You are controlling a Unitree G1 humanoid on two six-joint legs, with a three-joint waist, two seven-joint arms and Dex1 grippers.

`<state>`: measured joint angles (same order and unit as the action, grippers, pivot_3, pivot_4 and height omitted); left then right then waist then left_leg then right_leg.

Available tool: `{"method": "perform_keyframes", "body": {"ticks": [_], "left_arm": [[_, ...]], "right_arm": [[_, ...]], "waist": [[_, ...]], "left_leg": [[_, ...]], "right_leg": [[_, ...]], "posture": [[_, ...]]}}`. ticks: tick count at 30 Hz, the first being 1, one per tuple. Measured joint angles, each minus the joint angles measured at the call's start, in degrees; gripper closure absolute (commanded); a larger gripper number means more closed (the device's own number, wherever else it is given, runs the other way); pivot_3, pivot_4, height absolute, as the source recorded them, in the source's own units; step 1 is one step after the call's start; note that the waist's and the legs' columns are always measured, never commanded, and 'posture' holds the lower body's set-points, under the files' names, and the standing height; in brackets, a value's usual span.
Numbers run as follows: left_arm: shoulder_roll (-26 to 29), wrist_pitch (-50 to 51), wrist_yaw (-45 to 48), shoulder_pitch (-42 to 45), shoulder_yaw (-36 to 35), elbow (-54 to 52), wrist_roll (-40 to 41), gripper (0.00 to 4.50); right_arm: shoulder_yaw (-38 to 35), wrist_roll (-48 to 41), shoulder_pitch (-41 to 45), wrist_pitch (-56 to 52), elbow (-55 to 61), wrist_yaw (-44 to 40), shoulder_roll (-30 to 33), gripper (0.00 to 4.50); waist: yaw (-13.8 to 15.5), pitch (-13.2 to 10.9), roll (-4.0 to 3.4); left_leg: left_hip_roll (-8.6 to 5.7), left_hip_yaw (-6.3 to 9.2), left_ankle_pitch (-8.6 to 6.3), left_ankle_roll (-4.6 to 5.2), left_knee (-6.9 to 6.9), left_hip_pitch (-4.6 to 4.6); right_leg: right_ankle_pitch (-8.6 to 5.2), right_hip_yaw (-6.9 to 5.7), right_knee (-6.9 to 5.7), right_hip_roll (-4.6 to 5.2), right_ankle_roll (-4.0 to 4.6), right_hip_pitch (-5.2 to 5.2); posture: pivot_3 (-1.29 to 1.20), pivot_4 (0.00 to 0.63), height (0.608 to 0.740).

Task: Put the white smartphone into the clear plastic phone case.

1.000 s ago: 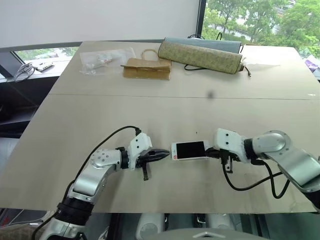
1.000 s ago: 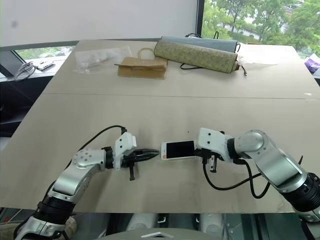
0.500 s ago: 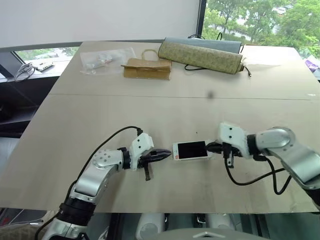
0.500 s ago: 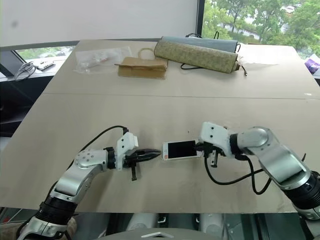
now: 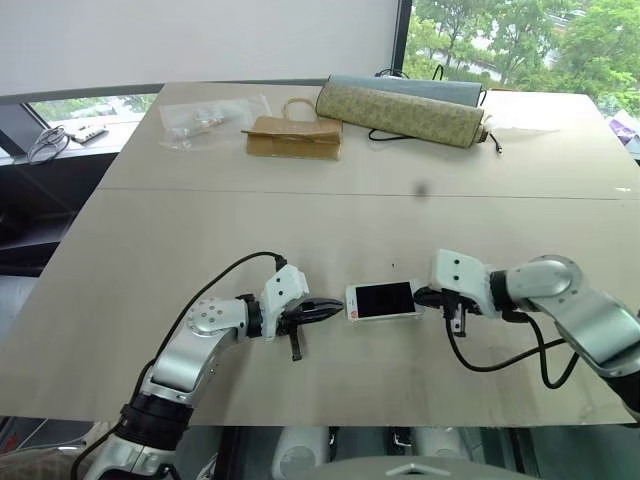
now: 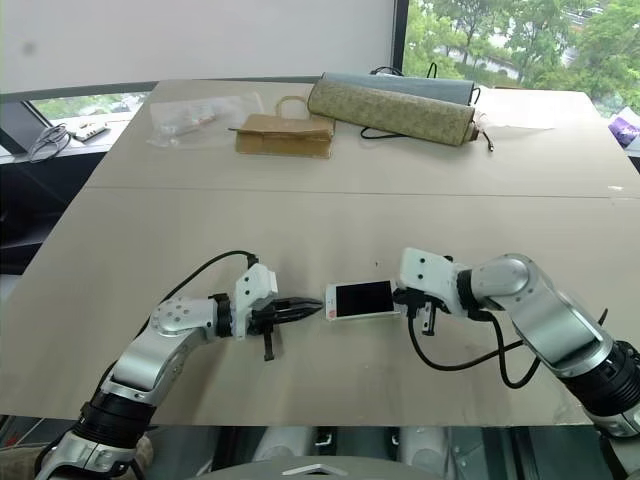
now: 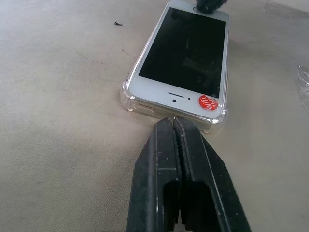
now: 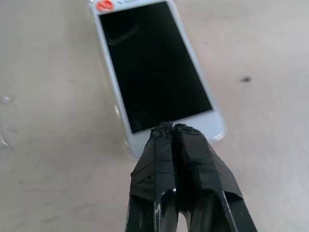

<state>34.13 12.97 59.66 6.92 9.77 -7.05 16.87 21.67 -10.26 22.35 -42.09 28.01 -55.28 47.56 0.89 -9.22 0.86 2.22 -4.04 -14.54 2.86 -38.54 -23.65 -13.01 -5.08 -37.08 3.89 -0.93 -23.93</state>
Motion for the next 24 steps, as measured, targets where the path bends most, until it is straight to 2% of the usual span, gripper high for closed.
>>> {"method": "perform_keyframes", "body": {"ticks": [7, 15, 24], "left_arm": [[-0.1, 0.3, -0.3, 0.0, 0.0, -0.2, 0.0, 4.47], [-0.1, 0.2, -0.8, -0.1, 0.0, -0.3, 0.0, 4.47], [-0.1, 0.2, -0.7, -0.1, 0.0, -0.3, 0.0, 4.47]], "right_arm": [[-0.2, 0.2, 0.2, -0.1, -0.5, -0.3, -0.5, 4.5], [-6.6, -2.0, -1.6, -1.6, -1.0, -0.4, 2.3, 4.5], [-3.6, 0.3, -2.6, 0.2, -2.3, -0.5, 2.4, 4.5]], "waist": [[0.0, 0.0, 0.0], [0.0, 0.0, 0.0], [0.0, 0.0, 0.0]], "left_leg": [[0.0, 0.0, 0.0, 0.0, -0.01, 0.0], [0.0, 0.0, 0.0, 0.0, -0.01, 0.0], [0.0, -0.01, 0.0, 0.0, -0.01, 0.01]], "right_leg": [[0.0, -0.01, 0.0, 0.0, 0.0, 0.0], [0.0, 0.0, 0.0, 0.01, 0.0, 0.0], [0.0, 0.01, -0.02, 0.0, 0.0, 0.0]], "posture": [[0.0, 0.15, 0.74], [0.0, 0.15, 0.74], [0.0, 0.15, 0.74]]}}
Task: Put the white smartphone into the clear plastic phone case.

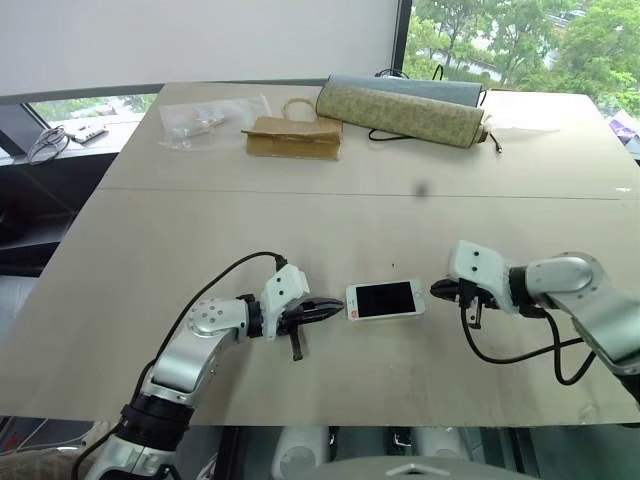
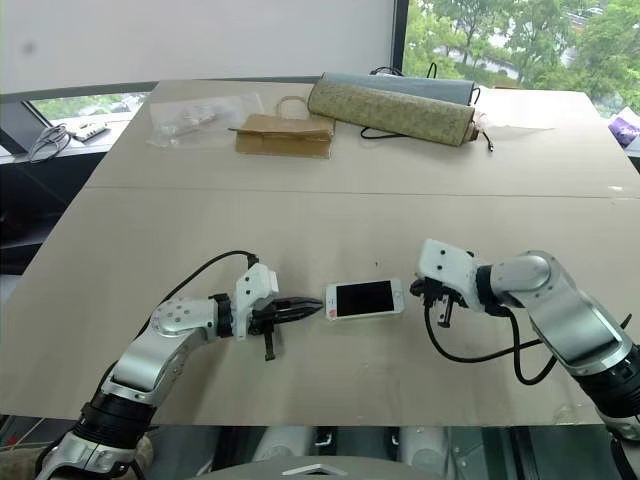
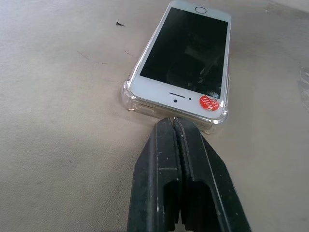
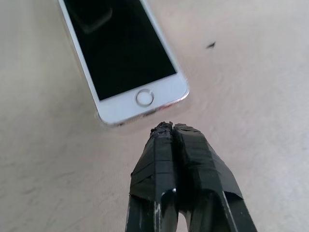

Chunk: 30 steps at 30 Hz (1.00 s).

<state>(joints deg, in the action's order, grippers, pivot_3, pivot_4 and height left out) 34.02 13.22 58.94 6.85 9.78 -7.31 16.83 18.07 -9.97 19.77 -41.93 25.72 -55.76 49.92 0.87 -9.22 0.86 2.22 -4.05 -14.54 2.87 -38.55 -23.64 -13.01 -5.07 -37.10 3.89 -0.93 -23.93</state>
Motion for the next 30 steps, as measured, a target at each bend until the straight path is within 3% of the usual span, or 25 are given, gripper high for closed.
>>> {"method": "perform_keyframes", "body": {"ticks": [22, 30], "left_arm": [[-0.4, -0.1, 0.1, -0.1, -0.3, 0.1, -1.3, 4.47], [-1.1, -0.3, 0.0, 0.3, -0.4, 1.1, -2.0, 4.47]], "right_arm": [[3.0, 3.4, 2.0, -0.8, 0.1, 0.0, -3.4, 4.5], [3.7, 5.6, 2.9, 0.1, -1.2, -0.1, -4.6, 4.5]], "waist": [[-0.1, 0.0, 0.01], [-0.1, 0.0, 0.02]], "left_leg": [[0.02, -0.03, 0.0, 0.0, -0.01, 0.16], [0.03, -0.16, -0.01, 0.0, 0.02, 0.59]], "right_leg": [[-0.01, 0.03, -0.22, -0.02, 0.0, 0.01], [-0.22, 0.04, -0.33, 0.02, 0.0, 0.29]], "posture": [[0.0, 0.15, 0.74], [0.0, 0.15, 0.74]]}}
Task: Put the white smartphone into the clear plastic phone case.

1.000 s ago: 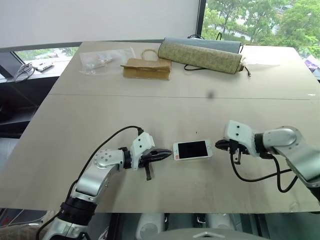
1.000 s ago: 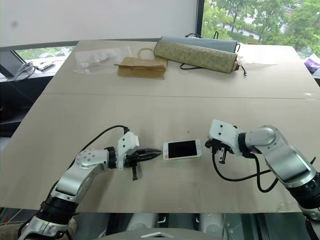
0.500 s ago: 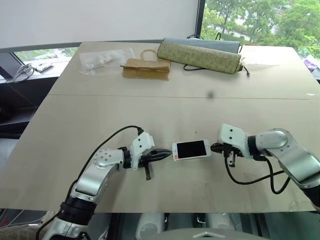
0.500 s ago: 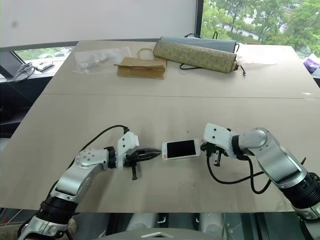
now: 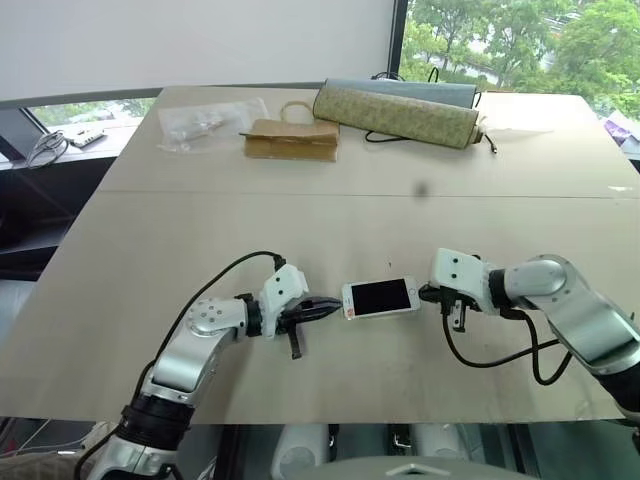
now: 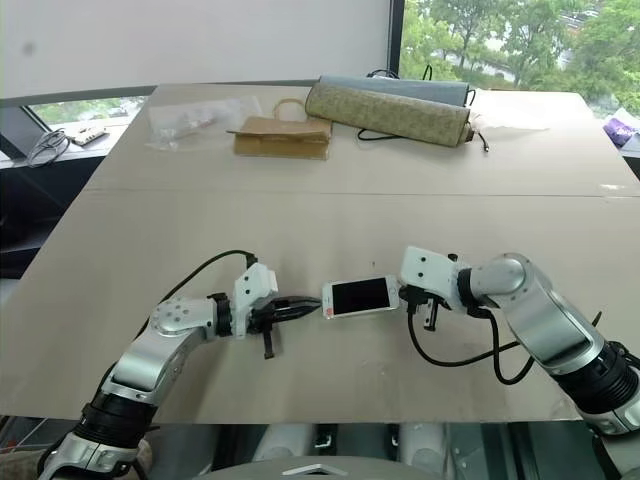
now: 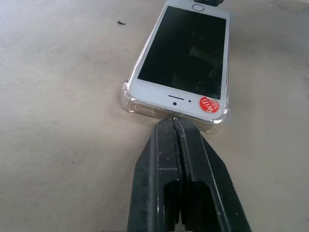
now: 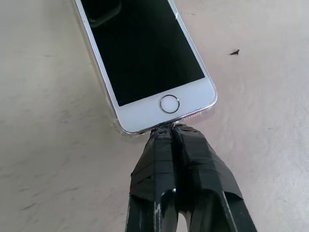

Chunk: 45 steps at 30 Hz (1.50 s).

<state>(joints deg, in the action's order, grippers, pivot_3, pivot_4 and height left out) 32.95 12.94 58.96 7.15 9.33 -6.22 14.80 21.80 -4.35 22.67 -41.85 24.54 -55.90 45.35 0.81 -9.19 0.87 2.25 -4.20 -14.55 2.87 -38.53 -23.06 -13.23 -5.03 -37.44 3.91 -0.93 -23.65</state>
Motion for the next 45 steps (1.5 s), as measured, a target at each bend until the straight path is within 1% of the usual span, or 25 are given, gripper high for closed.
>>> {"method": "perform_keyframes", "body": {"ticks": [11, 15, 18, 20, 23, 25, 30, 33, 36, 38, 41, 45], "left_arm": [[-2.8, -0.8, -0.6, 5.3, 0.3, 5.1, -2.6, 4.47], [-2.8, -1.0, -0.5, 5.6, 0.3, 5.2, -2.8, 4.47], [-2.8, -1.1, -0.4, 5.7, 0.3, 5.2, -2.8, 4.47], [-2.5, -1.1, -0.3, 5.7, 0.3, 5.1, -2.8, 4.47], [-2.3, -1.1, -0.3, 5.7, 0.2, 5.1, -2.8, 4.47], [-2.1, -1.0, -0.4, 5.7, 0.1, 5.1, -2.7, 4.47], [-1.9, -0.3, -0.5, 5.3, -0.1, 4.6, -1.6, 4.47], [-1.1, 0.5, -0.5, 4.9, -0.8, 4.4, -0.7, 4.47], [-0.5, 1.3, -0.6, 4.0, -2.1, 3.9, 0.3, 4.47], [-0.1, 2.5, -0.5, 3.8, -2.4, 2.8, 1.4, 4.47], [-0.1, 6.0, -0.1, 4.0, -3.9, -0.7, 5.1, 4.47], [-1.2, 9.9, -0.5, 6.5, -3.9, -3.8, 7.7, 4.47]], "right_arm": [[0.2, 3.0, 2.6, 2.4, -4.5, -0.1, -0.8, 4.5], [-0.7, 2.1, 2.2, 2.4, -4.5, -0.6, -0.2, 4.5], [-4.1, -0.3, 0.4, 2.6, -5.2, -2.2, 2.4, 4.5], [-8.1, -2.0, -0.1, 3.4, -6.5, -2.5, 3.3, 4.5], [-13.0, -5.3, 0.3, 4.9, -6.8, -2.5, 2.3, 4.5], [-13.9, -7.3, 1.2, 5.0, -6.8, -2.3, 0.1, 4.5], [-13.1, -9.1, 1.6, 4.5, -5.7, -1.5, -3.1, 4.5], [-9.8, -9.3, 1.7, 4.6, -4.8, -0.8, -6.5, 4.5], [-6.4, -9.2, 1.9, 4.6, -4.8, -0.3, -8.6, 4.5], [-5.8, -9.2, 2.2, 4.6, -4.8, -0.3, -8.8, 4.5], [-5.9, -9.3, 2.9, 4.7, -4.9, -0.2, -8.7, 4.5], [-6.5, -9.7, 1.5, 5.0, -4.8, -0.2, -7.3, 4.5]], "waist": [[0.0, 0.0, 0.0], [0.1, 0.0, 0.0], [0.2, 0.0, 0.01], [0.1, 0.0, 0.01], [0.0, 0.0, 0.01], [0.0, 0.0, 0.01], [0.0, 0.0, 0.02], [-0.2, 0.0, 0.02], [-0.1, 0.0, 0.01], [0.0, -0.1, 0.01], [0.1, -0.1, 0.01], [0.1, -0.1, 0.01]], "left_leg": [[-0.03, -0.09, 0.0, 0.01, 0.0, 0.05], [-0.03, -0.07, 0.0, 0.01, 0.0, 0.01], [-0.04, -0.05, -0.01, 0.02, 0.01, -0.06], [-0.04, -0.08, -0.02, 0.04, 0.02, -0.07], [-0.02, -0.07, -0.02, 0.04, 0.09, -0.01], [0.0, -0.07, -0.02, 0.04, 0.13, 0.01], [-0.01, -0.06, -0.02, 0.04, 0.14, -0.07], [0.02, -0.07, -0.02, 0.03, 0.16, -0.06], [0.02, -0.06, -0.02, 0.03, 0.16, -0.07], [0.01, -0.05, -0.02, 0.04, 0.15, -0.11], [-0.01, 0.03, -0.02, 0.04, 0.11, -0.27], [-0.04, 0.1, -0.02, 0.03, 0.1, -0.41]], "right_leg": [[0.1, 0.17, -0.15, 0.04, 0.06, -0.02], [0.13, 0.17, -0.11, 0.07, 0.08, -0.02], [0.13, 0.17, -0.02, 0.09, 0.1, -0.03], [0.15, 0.19, 0.0, 0.09, 0.09, -0.04], [0.18, 0.21, 0.0, 0.08, 0.02, -0.04], [0.18, 0.22, -0.01, 0.07, 0.02, -0.04], [0.18, 0.21, 0.05, 0.07, 0.02, -0.07], [0.19, 0.22, 0.07, 0.08, 0.01, -0.07], [0.18, 0.2, 0.06, 0.06, 0.01, -0.1], [0.18, 0.18, 0.07, 0.06, 0.01, -0.11], [0.19, 0.13, 0.14, 0.09, 0.02, -0.16], [0.2, 0.05, 0.26, 0.04, 0.01, -0.19]], "posture": [[0.0, 0.15, 0.74], [0.0, 0.15, 0.74], [0.0, 0.15, 0.74], [0.0, 0.15, 0.74], [0.0, 0.15, 0.74], [0.0, 0.15, 0.74], [0.0, 0.15, 0.74], [0.0, 0.15, 0.74], [0.0, 0.15, 0.74], [0.0, 0.15, 0.74], [0.0, 0.15, 0.74], [0.0, 0.15, 0.74]]}}
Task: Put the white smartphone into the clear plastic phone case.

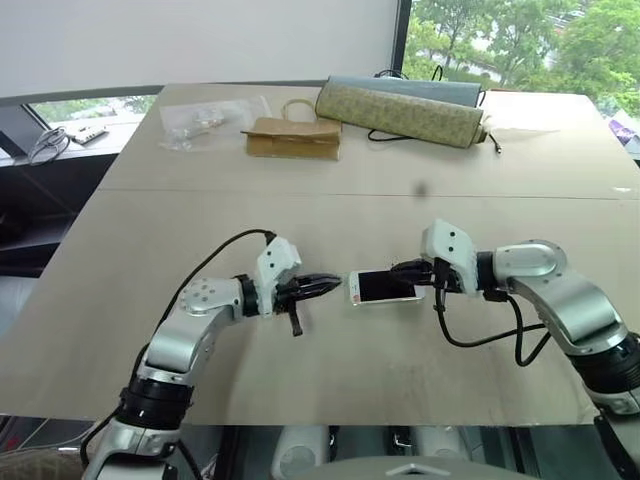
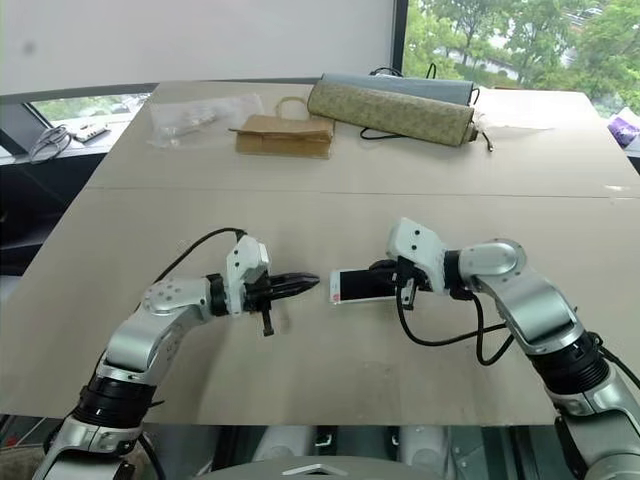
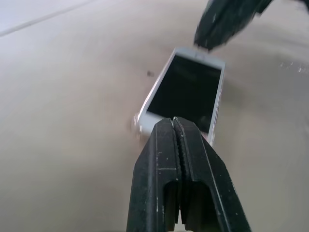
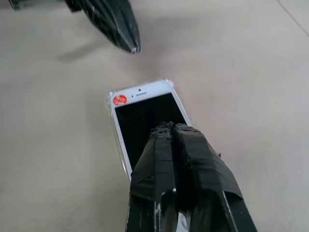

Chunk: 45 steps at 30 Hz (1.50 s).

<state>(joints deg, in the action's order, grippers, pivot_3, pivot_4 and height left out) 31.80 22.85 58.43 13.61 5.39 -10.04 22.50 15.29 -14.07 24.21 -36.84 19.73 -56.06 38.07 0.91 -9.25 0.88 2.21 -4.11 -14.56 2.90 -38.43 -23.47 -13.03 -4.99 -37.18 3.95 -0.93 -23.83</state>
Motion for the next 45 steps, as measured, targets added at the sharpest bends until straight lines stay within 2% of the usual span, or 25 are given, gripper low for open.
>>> {"method": "perform_keyframes", "body": {"ticks": [4, 13, 25, 45], "left_arm": [[-2.7, 1.5, -0.8, 3.5, 3.1, 0.3, -0.4, 4.47], [-6.9, 0.5, 0.8, 11.0, 9.1, 9.3, -3.8, 4.47], [-7.1, 0.0, 2.4, 12.4, 11.6, 13.9, -7.3, 4.47], [-6.4, 0.4, 2.4, 12.5, 12.2, 13.5, -8.4, 4.47]], "right_arm": [[-0.9, -0.1, -1.4, -0.1, 0.4, 0.8, 1.0, 4.5], [-3.1, 0.0, -4.7, -1.4, 2.5, 3.9, 4.0, 4.5], [-3.2, 0.1, -5.2, -1.4, 2.6, 5.0, 4.2, 4.5], [0.4, 3.6, -2.4, 0.2, -2.7, 3.5, 3.3, 4.5]], "waist": [[-0.1, 0.0, 0.0], [-0.1, 0.0, 0.01], [-0.1, 0.0, 0.01], [-0.1, 0.1, 0.02]], "left_leg": [[-0.01, 0.01, 0.01, 0.0, -0.02, -0.06], [0.02, 0.0, 0.0, 0.0, -0.02, -0.07], [0.03, 0.03, 0.0, 0.0, -0.08, -0.16], [0.03, 0.01, 0.0, 0.0, -0.09, 0.03]], "right_leg": [[0.01, -0.02, 0.05, -0.08, -0.01, -0.01], [0.01, -0.07, 0.09, -0.2, -0.02, -0.04], [0.01, -0.06, 0.09, -0.22, -0.02, -0.1], [0.01, -0.04, 0.06, -0.23, -0.01, 0.05]], "posture": [[0.0, 0.15, 0.74], [0.0, 0.15, 0.74], [0.0, 0.15, 0.74], [0.0, 0.15, 0.74]]}}
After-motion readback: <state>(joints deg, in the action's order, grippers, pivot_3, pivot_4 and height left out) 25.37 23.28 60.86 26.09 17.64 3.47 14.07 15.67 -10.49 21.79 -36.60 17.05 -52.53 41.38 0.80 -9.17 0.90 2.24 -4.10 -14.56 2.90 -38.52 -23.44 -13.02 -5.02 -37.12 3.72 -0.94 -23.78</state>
